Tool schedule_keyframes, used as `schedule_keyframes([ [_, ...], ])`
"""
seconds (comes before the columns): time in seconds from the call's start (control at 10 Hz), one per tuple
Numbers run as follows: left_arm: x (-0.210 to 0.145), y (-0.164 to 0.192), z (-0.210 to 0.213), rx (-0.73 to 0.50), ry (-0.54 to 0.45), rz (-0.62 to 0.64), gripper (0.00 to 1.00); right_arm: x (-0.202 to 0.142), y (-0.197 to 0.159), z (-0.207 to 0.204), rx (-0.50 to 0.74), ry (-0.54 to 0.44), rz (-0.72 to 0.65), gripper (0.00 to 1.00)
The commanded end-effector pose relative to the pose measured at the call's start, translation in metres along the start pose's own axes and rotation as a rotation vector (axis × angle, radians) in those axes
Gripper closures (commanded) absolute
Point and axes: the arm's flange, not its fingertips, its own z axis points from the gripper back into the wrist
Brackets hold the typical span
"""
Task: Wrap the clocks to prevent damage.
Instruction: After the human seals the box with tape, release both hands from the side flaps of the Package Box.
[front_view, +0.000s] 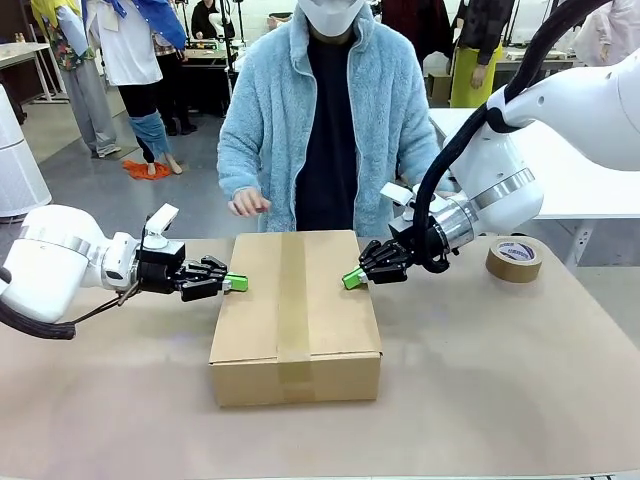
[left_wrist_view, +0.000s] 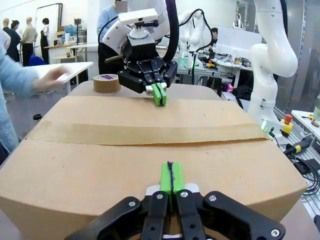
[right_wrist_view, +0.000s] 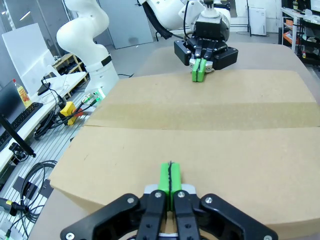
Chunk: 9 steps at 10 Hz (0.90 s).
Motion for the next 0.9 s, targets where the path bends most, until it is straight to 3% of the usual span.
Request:
schedule_keyframes([
  [0.0,-0.002,0.000,-0.001,0.004,0.007,0.004,1.00,-0.002,0.000,-0.002,-0.007,0.005,-0.009,0.99],
  [0.7,0.000,0.000,0.000,0.000,0.000,0.000,1.00,0.000,0.000,0.000,0.000,0.000,0.000,0.99],
  [0.8,0.029,-0.003,0.008,0.014,0.094,0.002,1.00,0.019,0.014,0.012,-0.045,0.079,-0.004,0.99],
])
